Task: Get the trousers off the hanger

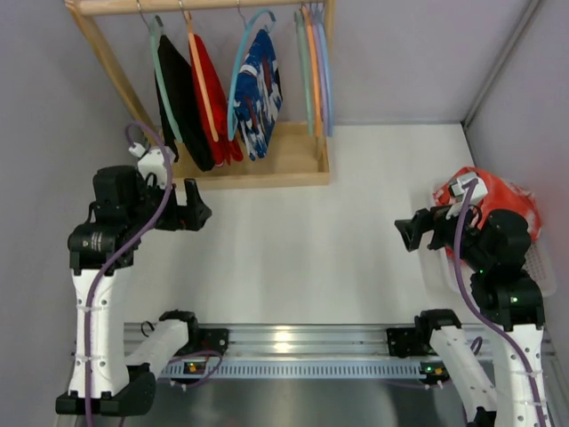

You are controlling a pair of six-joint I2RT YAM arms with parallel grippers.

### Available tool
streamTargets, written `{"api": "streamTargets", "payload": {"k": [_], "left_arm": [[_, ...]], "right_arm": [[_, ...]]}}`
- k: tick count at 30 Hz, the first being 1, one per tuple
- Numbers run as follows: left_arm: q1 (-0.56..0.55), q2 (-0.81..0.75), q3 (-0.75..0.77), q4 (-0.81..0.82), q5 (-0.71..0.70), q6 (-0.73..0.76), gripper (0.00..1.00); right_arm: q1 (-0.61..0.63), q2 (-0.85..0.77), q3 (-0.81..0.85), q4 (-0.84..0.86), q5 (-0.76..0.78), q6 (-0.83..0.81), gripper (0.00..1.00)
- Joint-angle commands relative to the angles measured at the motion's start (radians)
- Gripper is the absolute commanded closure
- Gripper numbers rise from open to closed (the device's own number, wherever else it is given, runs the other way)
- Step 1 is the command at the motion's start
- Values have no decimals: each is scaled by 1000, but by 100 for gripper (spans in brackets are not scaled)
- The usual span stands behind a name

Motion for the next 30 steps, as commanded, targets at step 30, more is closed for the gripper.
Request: {"api": "streamTargets", "payload": {"k": [30], "left_arm": [[-323,593,940,363,-136,-76,22]], "right_arm": [[-79,146,99,39,-68,67,1]]}}
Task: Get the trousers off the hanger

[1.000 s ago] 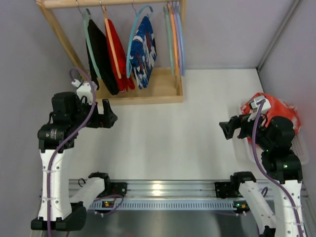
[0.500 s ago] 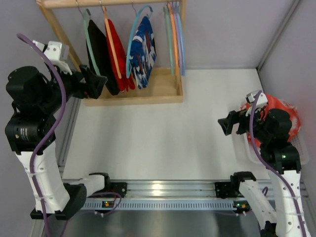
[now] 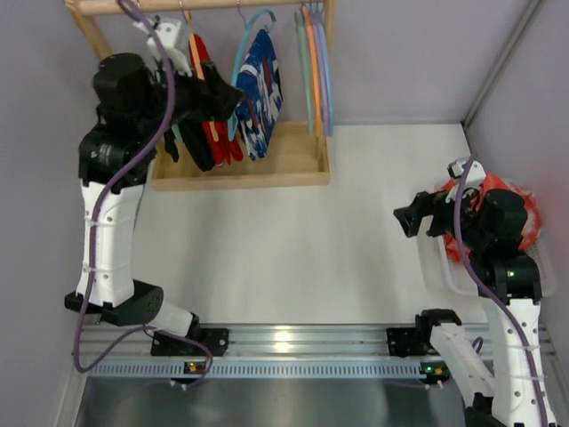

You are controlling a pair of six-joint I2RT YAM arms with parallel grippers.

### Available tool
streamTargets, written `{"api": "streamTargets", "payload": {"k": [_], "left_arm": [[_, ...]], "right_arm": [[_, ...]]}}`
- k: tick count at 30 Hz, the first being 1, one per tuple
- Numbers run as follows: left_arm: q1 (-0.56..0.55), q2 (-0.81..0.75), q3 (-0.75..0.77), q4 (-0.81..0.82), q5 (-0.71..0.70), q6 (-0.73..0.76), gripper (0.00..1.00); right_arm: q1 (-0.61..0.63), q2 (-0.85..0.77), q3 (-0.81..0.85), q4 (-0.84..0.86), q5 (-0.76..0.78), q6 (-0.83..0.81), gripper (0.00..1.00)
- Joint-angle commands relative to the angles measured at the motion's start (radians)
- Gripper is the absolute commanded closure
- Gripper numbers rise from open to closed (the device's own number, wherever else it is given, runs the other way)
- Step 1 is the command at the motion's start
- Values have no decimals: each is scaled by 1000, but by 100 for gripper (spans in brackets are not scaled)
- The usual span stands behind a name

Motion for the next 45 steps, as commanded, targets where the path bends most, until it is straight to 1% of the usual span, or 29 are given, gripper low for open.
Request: {"api": "streamTargets", "payload": {"k": [1,2,3,4,6,8,11,16,22,23,27,32,38,45], "left_arm": [[-187,35,35,113,-230,61,24],[-210,52,37,114,-293,68,26],[-250,77,35,133,-354,68,33],[-259,91,32,145,-440,67,35],[-262,115,32,176,-506,68,37],[-262,128,32,223,-540,68,37],[-269,132,32,266,-539,64,37],[-287,151,49,289,-571,79,37],[-287,186,37,328,-606,127,37],[-287,195,31,337,-618,143,37],[-287,189,-81,458,-655,202,35],[-285,227,-97,464,-678,225,35],[-275,253,-103,470,-681,203,35],[-224,255,-103,469,-588,119,38]], "right_arm": [[-49,17,47,40,-31,32,1],[-51,15,47,43,-33,37,1],[-55,15,48,45,-33,44,0],[-57,14,48,46,-34,49,1],[-63,6,47,47,-46,60,1],[-66,0,44,43,-49,61,1],[-68,-9,41,42,-53,61,1],[-69,-18,22,51,-57,69,1],[-69,-28,11,59,-59,74,1],[-71,-28,11,59,-59,75,1],[-74,-34,18,56,-68,87,1],[-78,-38,25,54,-71,91,1],[-78,-45,16,53,-74,95,1],[-78,-46,2,65,-76,98,0]]}}
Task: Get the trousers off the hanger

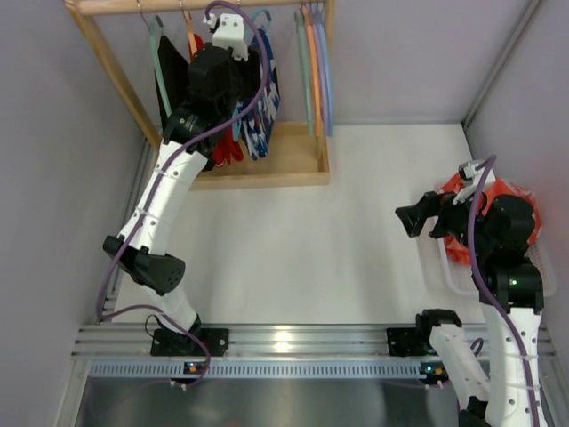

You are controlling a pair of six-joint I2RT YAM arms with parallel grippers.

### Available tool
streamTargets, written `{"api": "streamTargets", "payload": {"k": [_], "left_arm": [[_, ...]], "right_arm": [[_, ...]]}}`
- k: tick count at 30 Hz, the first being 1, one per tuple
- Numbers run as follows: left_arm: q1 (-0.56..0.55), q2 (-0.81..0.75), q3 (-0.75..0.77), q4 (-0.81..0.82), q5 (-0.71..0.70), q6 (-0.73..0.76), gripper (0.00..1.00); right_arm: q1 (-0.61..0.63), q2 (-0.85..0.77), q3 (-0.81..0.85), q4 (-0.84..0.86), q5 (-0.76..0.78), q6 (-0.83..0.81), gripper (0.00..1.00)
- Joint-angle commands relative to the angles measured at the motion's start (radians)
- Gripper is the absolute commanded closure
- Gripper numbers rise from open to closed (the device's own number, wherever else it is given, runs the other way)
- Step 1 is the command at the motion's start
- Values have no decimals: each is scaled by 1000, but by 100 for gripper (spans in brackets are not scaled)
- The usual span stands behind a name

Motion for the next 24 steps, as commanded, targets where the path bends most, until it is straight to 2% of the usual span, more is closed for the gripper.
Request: {"api": "streamTargets", "payload": {"k": [1,6,15,19,20,24], "left_arm": [[30,-8,11,66,52,-54,39],[31,7,14,67,67,-73,49],[33,36,38,66,58,-83,56],[33,41,55,63,46,-85,66],[34,39,63,64,49,-88,73],[33,30,91,66,58,-111,88]], "right_arm": [[-16,-13,1,51,-15,9,1],[-16,-11,-7,60,-22,20,1],[-16,-13,-12,55,-21,15,1],[-17,-13,-10,62,-25,21,1],[-16,-14,-8,62,-27,21,1],[-17,-14,-5,57,-28,23,1]]}}
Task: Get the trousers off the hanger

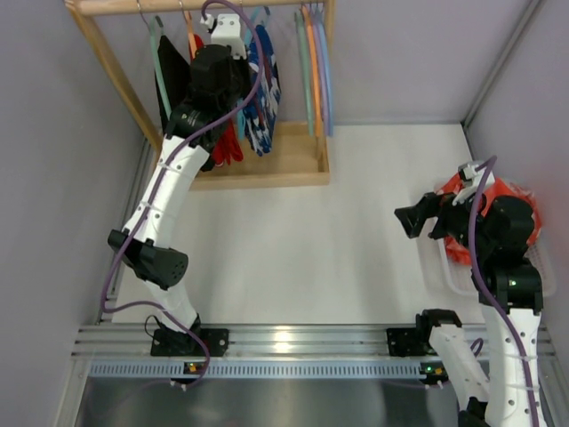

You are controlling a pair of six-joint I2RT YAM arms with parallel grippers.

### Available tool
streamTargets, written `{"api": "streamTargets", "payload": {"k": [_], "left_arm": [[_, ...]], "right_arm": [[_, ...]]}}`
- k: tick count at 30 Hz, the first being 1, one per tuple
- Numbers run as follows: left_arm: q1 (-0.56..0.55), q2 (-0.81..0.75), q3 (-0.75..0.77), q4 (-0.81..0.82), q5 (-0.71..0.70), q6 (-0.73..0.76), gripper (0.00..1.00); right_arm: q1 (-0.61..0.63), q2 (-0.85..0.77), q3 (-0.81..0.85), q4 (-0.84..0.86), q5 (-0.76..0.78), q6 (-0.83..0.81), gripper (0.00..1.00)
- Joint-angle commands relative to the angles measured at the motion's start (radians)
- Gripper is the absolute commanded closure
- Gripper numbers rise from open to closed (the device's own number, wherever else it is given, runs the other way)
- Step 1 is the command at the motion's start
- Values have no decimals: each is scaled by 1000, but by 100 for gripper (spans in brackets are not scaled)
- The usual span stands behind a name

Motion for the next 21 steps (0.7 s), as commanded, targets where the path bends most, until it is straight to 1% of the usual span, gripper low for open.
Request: {"api": "streamTargets", "payload": {"k": [1,3,7,10,17,21], "left_arm": [[1,-18,76,67,9,-23,91],[1,-13,124,66,13,-12,100],[-1,-12,239,69,4,3,100],[-1,-26,269,77,7,-1,100],[1,-69,265,109,0,-12,100],[1,-113,256,112,15,-56,100]], "right_arm": [[-17,-10,2,55,-16,12,1],[-17,-16,2,53,-16,13,0],[-17,-18,5,49,-16,12,1],[-17,-18,2,49,-16,13,1],[-15,-15,5,56,-18,24,1],[-17,-12,17,61,-27,16,1]]}}
